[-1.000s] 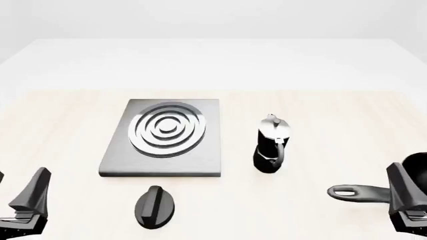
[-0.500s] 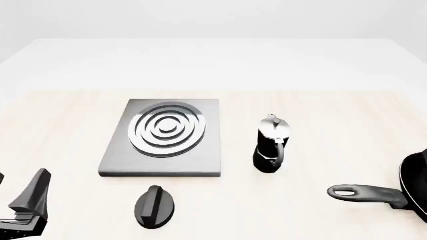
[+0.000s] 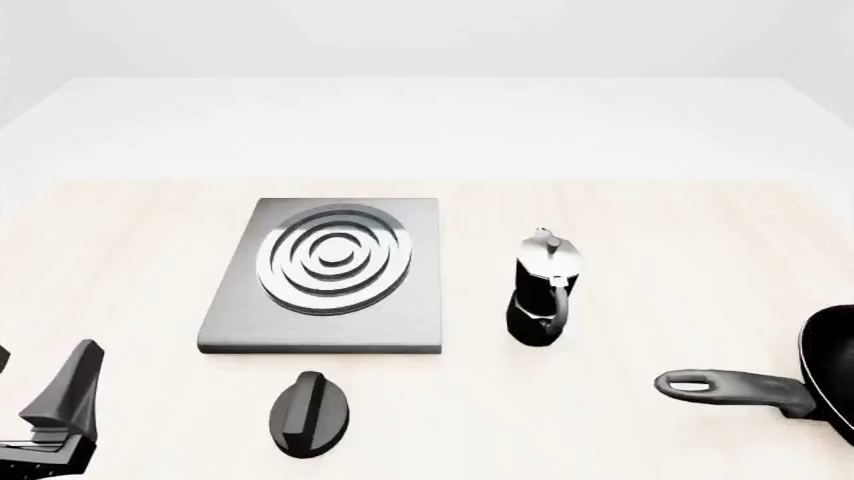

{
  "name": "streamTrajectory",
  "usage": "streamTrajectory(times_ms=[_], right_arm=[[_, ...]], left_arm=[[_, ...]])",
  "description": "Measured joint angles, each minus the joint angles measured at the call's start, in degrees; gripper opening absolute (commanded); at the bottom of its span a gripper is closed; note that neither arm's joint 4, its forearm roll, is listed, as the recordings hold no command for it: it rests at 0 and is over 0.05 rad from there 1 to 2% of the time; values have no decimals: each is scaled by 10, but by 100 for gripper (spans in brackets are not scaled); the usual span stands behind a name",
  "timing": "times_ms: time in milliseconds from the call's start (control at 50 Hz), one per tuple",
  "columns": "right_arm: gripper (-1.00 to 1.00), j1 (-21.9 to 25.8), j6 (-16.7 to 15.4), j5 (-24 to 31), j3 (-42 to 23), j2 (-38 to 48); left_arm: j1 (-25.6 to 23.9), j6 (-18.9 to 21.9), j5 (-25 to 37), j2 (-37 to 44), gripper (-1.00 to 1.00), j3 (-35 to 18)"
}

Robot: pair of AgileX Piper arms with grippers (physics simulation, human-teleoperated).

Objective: Put the frying pan on the stove.

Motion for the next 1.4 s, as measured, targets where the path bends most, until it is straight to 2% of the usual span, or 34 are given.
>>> streamTrajectory(times_ms=[540, 660, 940, 1400], right_arm=[[100, 12, 16, 262, -261, 0], [100, 20, 25, 303, -307, 0], [100, 30, 37, 341, -350, 0], [100, 38, 44, 352, -362, 0]], left_arm=[[2, 9, -3, 1, 100, 1], [5, 10, -7, 5, 100, -1], [-23, 18, -79, 107, 100, -38], [-105, 52, -208, 348, 100, -155]])
